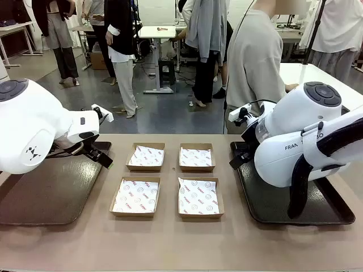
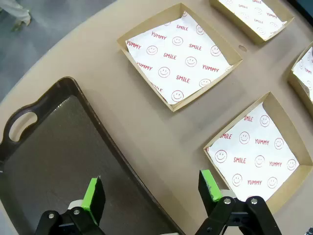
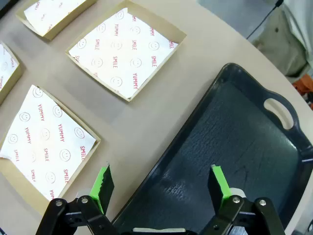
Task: Individually package the donuts and arrange them on the tray.
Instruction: Pick up one Paper togo box.
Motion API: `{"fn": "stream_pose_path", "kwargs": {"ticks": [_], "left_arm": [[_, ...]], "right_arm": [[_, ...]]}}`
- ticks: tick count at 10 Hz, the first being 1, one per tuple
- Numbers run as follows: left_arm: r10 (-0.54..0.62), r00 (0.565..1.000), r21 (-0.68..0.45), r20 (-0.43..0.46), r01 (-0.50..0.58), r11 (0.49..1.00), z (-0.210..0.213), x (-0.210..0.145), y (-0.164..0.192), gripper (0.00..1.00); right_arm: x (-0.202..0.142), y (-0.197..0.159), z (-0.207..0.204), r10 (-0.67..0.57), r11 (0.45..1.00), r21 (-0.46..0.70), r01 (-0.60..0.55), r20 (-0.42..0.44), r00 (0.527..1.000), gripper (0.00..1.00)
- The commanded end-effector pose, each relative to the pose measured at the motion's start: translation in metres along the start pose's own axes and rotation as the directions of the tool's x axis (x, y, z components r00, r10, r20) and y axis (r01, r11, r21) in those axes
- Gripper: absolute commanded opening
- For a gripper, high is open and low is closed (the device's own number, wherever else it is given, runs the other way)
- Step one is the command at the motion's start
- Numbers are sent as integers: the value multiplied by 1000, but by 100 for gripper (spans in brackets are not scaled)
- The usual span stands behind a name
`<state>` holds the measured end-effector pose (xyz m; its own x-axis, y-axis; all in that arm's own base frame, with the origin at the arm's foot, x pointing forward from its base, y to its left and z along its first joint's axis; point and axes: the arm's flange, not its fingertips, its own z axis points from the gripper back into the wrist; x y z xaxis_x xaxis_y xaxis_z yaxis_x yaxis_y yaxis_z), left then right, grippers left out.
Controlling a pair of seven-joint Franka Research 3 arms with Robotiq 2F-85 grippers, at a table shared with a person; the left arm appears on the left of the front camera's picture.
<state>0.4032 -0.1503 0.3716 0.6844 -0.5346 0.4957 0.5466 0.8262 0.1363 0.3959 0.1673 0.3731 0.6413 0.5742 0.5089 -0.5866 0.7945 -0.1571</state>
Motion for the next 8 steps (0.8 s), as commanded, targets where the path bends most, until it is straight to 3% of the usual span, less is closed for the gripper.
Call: {"fn": "stream_pose_path", "kwargs": {"ticks": [1, 8], "left_arm": [[0, 1000, 0, 0, 0, 1000, 0, 0, 0, 100], [0, 1000, 0, 0, 0, 1000, 0, 0, 0, 100]], "right_arm": [[0, 0, 0, 0, 1000, 0, 0, 0, 1000, 100], [0, 0, 0, 0, 1000, 0, 0, 0, 1000, 100]]}}
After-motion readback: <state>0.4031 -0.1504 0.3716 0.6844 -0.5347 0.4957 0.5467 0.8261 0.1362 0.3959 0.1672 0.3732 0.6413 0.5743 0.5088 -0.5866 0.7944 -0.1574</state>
